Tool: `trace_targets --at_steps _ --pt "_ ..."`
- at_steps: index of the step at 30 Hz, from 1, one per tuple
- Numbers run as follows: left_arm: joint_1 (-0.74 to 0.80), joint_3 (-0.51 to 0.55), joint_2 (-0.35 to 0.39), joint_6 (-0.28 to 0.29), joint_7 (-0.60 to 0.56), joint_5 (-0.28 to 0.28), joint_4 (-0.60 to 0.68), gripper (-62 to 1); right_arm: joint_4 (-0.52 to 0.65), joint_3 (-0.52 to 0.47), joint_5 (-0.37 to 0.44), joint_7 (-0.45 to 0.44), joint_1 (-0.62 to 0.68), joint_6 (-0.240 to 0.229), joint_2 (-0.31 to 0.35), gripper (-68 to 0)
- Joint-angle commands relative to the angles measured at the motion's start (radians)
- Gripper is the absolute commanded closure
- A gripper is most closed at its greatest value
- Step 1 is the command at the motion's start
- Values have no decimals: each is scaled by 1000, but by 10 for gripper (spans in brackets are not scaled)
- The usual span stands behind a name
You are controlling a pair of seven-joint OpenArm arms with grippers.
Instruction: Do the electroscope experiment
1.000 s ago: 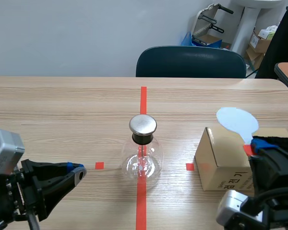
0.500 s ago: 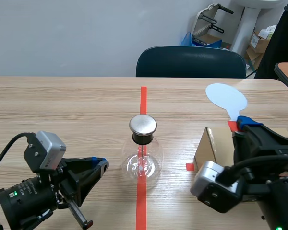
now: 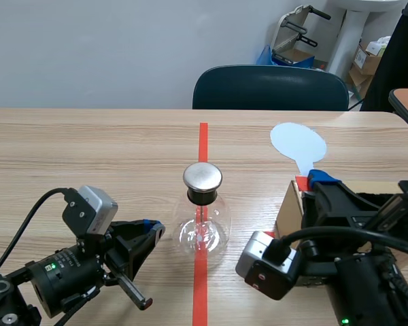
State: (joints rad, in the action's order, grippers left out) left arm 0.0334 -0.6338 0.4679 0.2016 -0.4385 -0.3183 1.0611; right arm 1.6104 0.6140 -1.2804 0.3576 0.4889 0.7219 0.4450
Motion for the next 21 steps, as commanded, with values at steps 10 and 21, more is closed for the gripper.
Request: trace_targets --at_steps 10,21 --pt "-1 5 -8 -6 -15 -6 18 -36 -18 29 -15 -31 -62 34 -16 -15" --pt "-1 5 -8 -9 -14 -6 18 -36 -19 29 -15 -31 -63 -51 -24 -15"
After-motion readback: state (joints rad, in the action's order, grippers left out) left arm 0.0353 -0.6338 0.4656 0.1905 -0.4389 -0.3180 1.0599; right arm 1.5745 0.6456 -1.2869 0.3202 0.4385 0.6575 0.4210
